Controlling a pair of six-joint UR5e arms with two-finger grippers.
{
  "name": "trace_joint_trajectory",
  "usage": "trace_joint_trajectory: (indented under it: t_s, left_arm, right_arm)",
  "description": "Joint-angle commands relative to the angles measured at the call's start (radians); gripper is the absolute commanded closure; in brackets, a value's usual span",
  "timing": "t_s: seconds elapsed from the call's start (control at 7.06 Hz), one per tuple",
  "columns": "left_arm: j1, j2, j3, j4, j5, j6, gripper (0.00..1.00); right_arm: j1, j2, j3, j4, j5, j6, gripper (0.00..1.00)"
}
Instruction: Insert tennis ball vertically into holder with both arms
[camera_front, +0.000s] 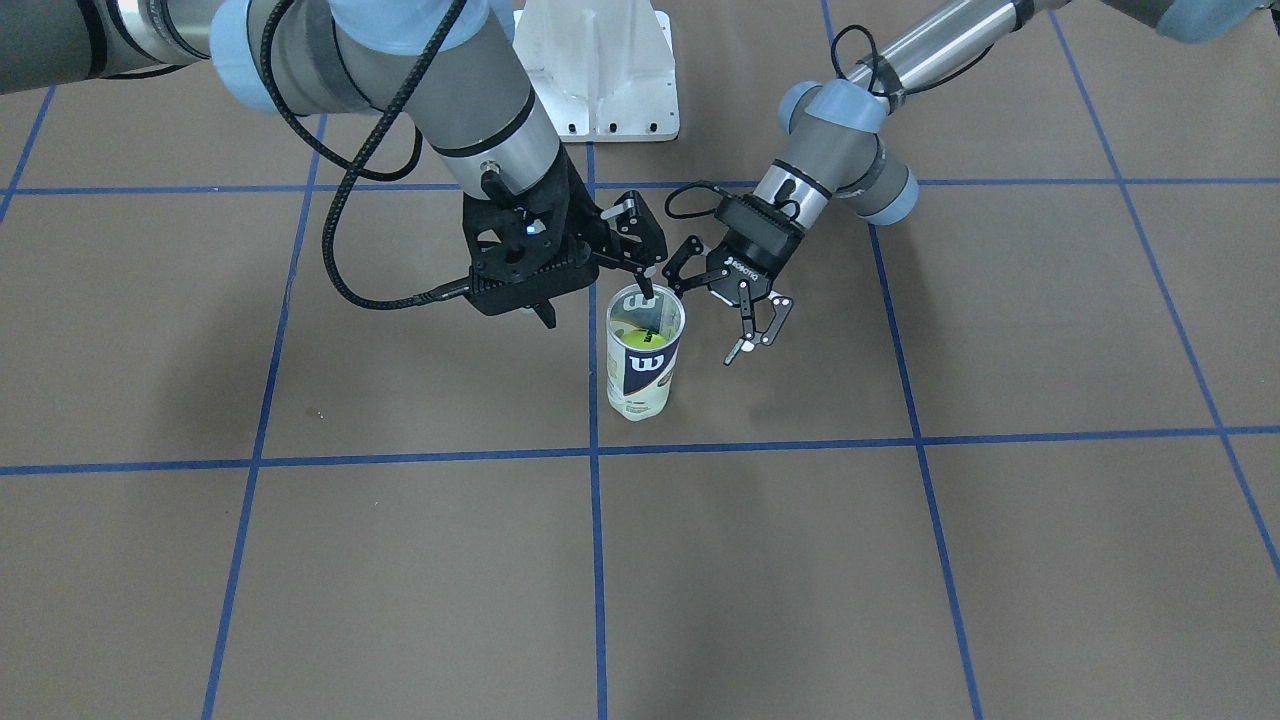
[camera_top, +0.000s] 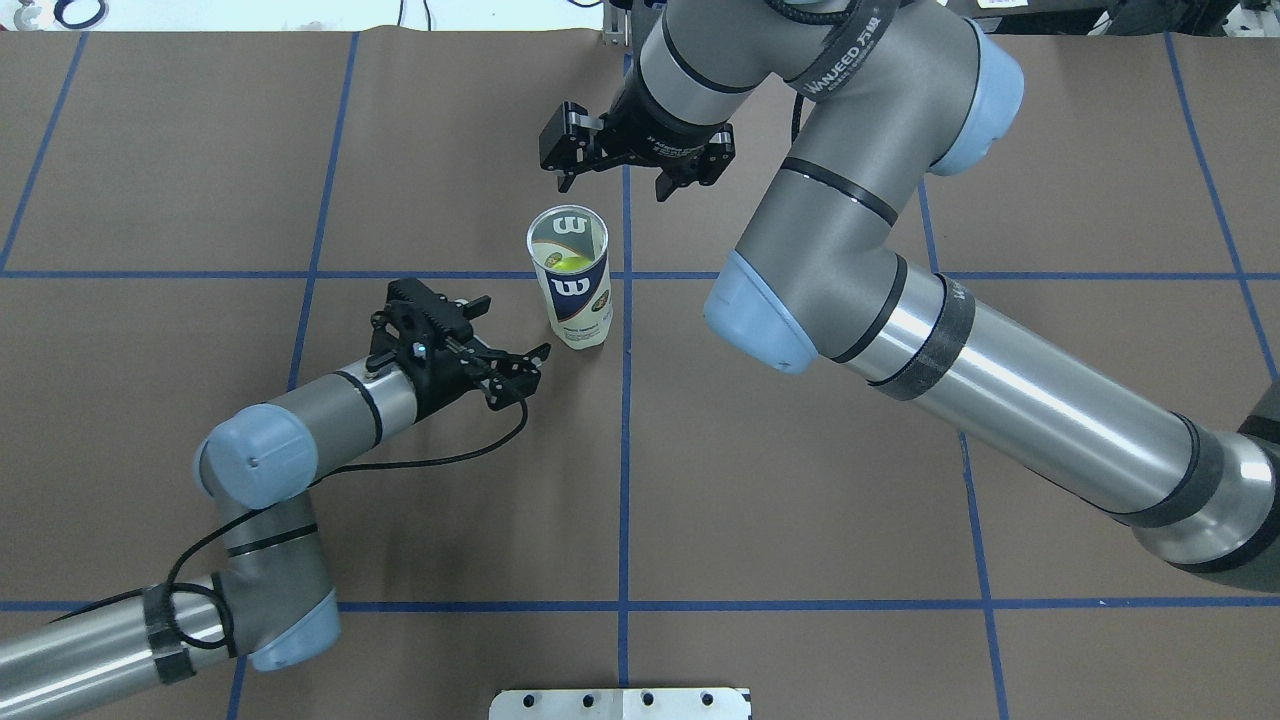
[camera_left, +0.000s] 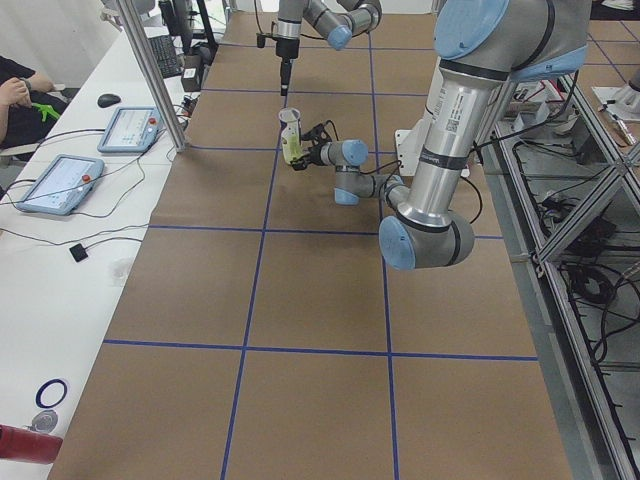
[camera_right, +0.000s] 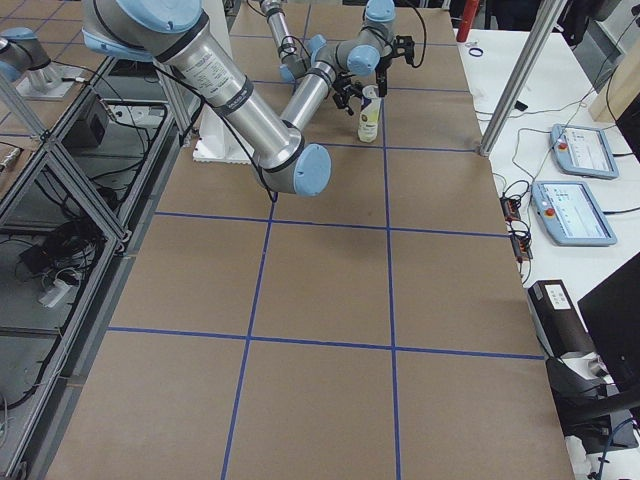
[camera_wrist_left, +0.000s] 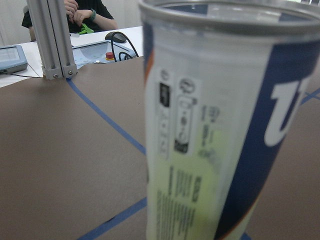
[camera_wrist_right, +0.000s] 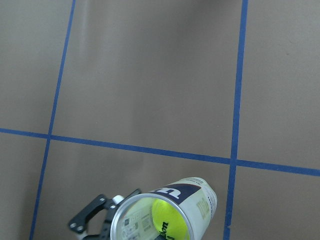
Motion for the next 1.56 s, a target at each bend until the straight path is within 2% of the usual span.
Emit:
trace_joint_trajectory:
  t_s: [0.0, 0.14, 0.28, 0.43, 0.57, 0.71, 0.85, 0.99, 1.28, 1.42]
  left_arm:
    - [0.0, 0.165, -0.139, -0.001, -0.043, 0.0, 0.01]
    - [-0.043, 0.205, -0.184, 0.002, -0.094, 0.0, 0.01]
    - [-0.139, 0.207, -0.213, 0.037, -0.181, -0.003, 0.0]
    - [-0.282, 0.211, -0.25, 0.199, -0.35, -0.005, 0.0]
    - [-0.454, 0.198, -0.27, 0.405, -0.567, -0.003, 0.0]
    - [-0.586, 0.186, -0.261, 0.57, -0.759, 0.029, 0.0]
    - [-0.654, 0.173, -0.258, 0.745, -0.805, 0.155, 0.0]
    - [-0.66, 0.122, -0.212, 0.939, -0.772, 0.237, 0.0]
    - [-0.702, 0.112, -0.143, 0.956, -0.744, 0.291, 0.0]
    - [-0.769, 0.113, -0.087, 0.966, -0.749, 0.465, 0.0]
  right_arm:
    - [0.072, -0.015, 0.001, -0.01, 0.079, -0.002, 0.0]
    - [0.115, -0.026, 0.0, -0.02, 0.098, -0.002, 0.0]
    - [0.187, -0.059, 0.0, -0.055, 0.137, -0.02, 0.0]
    - [0.267, -0.116, 0.0, -0.057, 0.18, -0.069, 0.0]
    - [0.324, -0.18, -0.007, -0.057, 0.179, -0.138, 0.0]
    - [0.383, -0.252, -0.01, -0.059, 0.182, -0.296, 0.0]
    - [0.431, -0.315, -0.011, -0.06, 0.184, -0.41, 0.0]
    - [0.456, -0.361, -0.013, -0.079, 0.196, -0.436, 0.0]
    - [0.552, -0.426, -0.022, -0.16, 0.207, -0.596, 0.0]
    - [0.598, -0.443, -0.055, -0.215, 0.208, -0.788, 0.0]
